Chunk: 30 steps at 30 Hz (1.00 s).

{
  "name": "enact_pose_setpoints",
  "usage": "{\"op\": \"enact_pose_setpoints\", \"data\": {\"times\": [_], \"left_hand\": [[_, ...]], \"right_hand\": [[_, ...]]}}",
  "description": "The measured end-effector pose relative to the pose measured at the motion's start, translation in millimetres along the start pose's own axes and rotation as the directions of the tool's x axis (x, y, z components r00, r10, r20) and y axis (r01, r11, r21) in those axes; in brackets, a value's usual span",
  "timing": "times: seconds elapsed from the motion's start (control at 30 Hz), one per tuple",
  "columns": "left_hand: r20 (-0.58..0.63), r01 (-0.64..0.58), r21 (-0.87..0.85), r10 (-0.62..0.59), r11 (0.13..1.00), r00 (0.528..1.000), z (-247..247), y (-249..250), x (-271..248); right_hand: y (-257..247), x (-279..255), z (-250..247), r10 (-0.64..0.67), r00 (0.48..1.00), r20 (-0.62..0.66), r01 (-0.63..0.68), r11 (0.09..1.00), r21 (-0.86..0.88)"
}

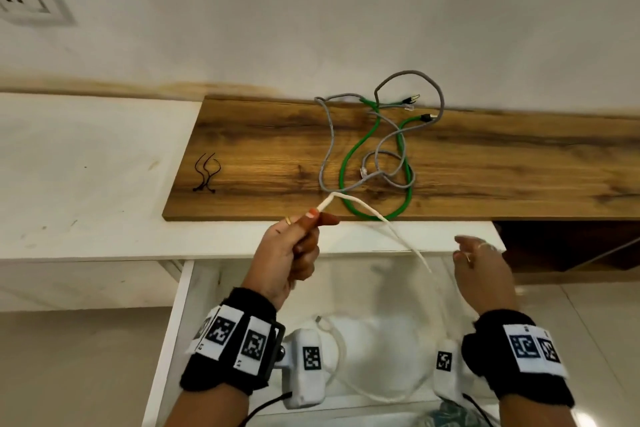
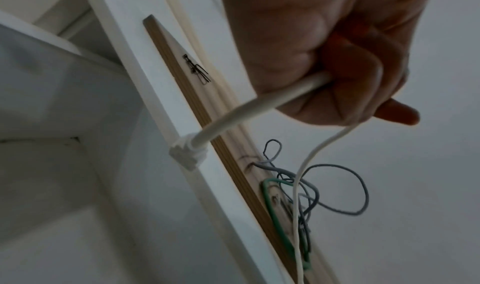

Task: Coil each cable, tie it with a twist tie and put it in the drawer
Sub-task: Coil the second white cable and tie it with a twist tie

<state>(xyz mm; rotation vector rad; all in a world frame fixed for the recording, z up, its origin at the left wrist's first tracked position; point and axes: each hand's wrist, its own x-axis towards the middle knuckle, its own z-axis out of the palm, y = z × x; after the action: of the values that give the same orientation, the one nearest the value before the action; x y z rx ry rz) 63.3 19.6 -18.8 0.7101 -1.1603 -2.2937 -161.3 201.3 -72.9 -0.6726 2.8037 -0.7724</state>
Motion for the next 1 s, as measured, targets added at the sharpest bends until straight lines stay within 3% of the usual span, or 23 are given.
{"op": "enact_pose_setpoints", "data": {"times": [0.07, 0.1, 0.17, 0.23, 0.3, 0.37, 0.43, 0.5, 0.6, 0.73, 0.87, 1.0], "left_hand": [[0.019, 0.044, 0.059, -0.045, 0.997, 0.999, 5, -4, 0], [0.033, 0.073, 0.088, -0.076, 0.994, 0.997, 7, -6, 0], [0.094, 0.129, 0.129, -0.142, 0.983, 0.985, 13, -8, -3], [0.183, 0.174, 0.135, -0.197, 0.975, 0.963, 19, -9, -8], [0.234, 0.205, 0.034, -0.207, 0.978, 0.950, 17, -8, -9], [0.273, 0.203, -0.224, -0.139, 0.953, 0.952, 5, -6, -7], [0.319, 0.162, -0.496, 0.005, 0.853, 0.948, -9, -3, -3], [0.292, 0.103, -0.622, 0.108, 0.776, 0.950, -18, 4, -2], [0.211, -0.005, -0.587, 0.159, 0.810, 0.964, -18, 8, -3], [0.165, -0.030, -0.557, 0.147, 0.830, 0.975, -17, 3, -2], [0.186, -0.028, -0.519, 0.145, 0.854, 0.972, -19, 2, -6], [0.277, 0.009, -0.604, 0.199, 0.797, 0.940, -22, 7, -7]], "right_hand": [[-32, -12, -6, -0.237, 0.964, -0.118, 0.254, 0.954, 0.158], [-51, -21, -8, -0.355, 0.925, -0.135, 0.379, 0.888, 0.260], [-83, -38, -1, -0.573, 0.813, -0.103, 0.569, 0.745, 0.349], [-99, -50, 18, -0.669, 0.743, -0.011, 0.640, 0.707, 0.302], [-103, -53, 30, -0.634, 0.771, 0.053, 0.600, 0.753, 0.272], [-98, -47, 28, -0.574, 0.811, 0.114, 0.510, 0.789, 0.344], [-87, -39, 18, -0.518, 0.838, 0.172, 0.398, 0.796, 0.456], [-77, -32, 8, -0.474, 0.863, 0.174, 0.367, 0.826, 0.427], [-74, -29, 5, -0.441, 0.873, 0.205, 0.381, 0.882, 0.276], [-77, -24, 1, -0.324, 0.943, 0.081, 0.316, 0.944, 0.094], [-69, -20, -9, -0.179, 0.983, -0.027, 0.179, 0.984, -0.001], [-58, -11, -4, -0.114, 0.994, 0.004, 0.114, 0.994, 0.004]]}}
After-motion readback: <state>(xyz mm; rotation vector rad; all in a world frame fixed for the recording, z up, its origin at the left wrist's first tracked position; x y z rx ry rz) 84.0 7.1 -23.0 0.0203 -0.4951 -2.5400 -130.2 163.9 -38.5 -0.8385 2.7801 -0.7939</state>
